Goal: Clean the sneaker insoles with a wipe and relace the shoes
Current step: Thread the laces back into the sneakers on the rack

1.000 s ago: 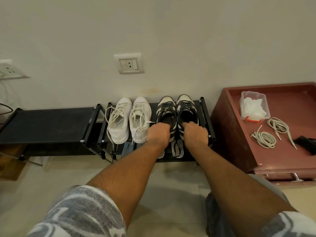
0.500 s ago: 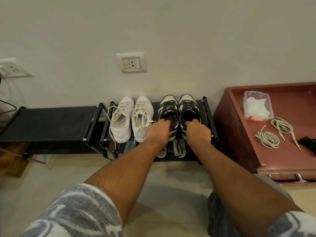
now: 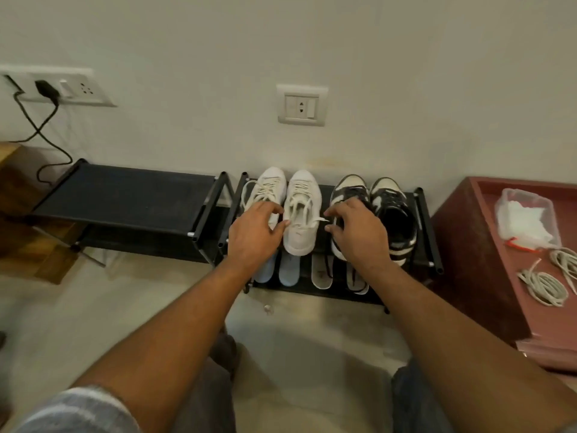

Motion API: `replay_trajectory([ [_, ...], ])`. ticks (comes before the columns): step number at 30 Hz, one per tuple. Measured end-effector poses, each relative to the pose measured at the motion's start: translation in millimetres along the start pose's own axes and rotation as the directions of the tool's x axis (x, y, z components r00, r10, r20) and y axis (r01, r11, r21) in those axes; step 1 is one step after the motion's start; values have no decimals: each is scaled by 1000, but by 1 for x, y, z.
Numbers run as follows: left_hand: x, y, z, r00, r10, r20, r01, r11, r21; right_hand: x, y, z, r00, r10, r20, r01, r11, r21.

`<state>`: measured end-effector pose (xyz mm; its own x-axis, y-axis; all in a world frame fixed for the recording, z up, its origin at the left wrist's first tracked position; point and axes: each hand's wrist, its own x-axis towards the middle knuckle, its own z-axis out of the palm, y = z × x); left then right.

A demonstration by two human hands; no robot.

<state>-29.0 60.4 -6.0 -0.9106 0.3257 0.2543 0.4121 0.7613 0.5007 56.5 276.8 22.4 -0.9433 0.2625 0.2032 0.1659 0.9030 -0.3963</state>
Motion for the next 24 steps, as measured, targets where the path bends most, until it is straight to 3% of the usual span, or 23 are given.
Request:
replay_trajectory([
  [5,14,-41,-12,961,-264,-80,250,956,-156,31,-61,30,999,-51,0,50,981,189],
  [8,36,-58,-11,953,-300,-38,291,944,-155,61,-88,53,997,-53,52,39,970,240],
  [15,58,-85,4,939,-344,30,344,925,-161,88,-106,108,989,-54,136,26,978,205],
  [20,69,-91,7,894,-428,129,447,841,-305,106,-98,109,970,-69,232,61,997,42],
  [24,78,-90,1,862,-495,110,483,736,-475,109,-106,108,953,-125,276,127,992,12],
])
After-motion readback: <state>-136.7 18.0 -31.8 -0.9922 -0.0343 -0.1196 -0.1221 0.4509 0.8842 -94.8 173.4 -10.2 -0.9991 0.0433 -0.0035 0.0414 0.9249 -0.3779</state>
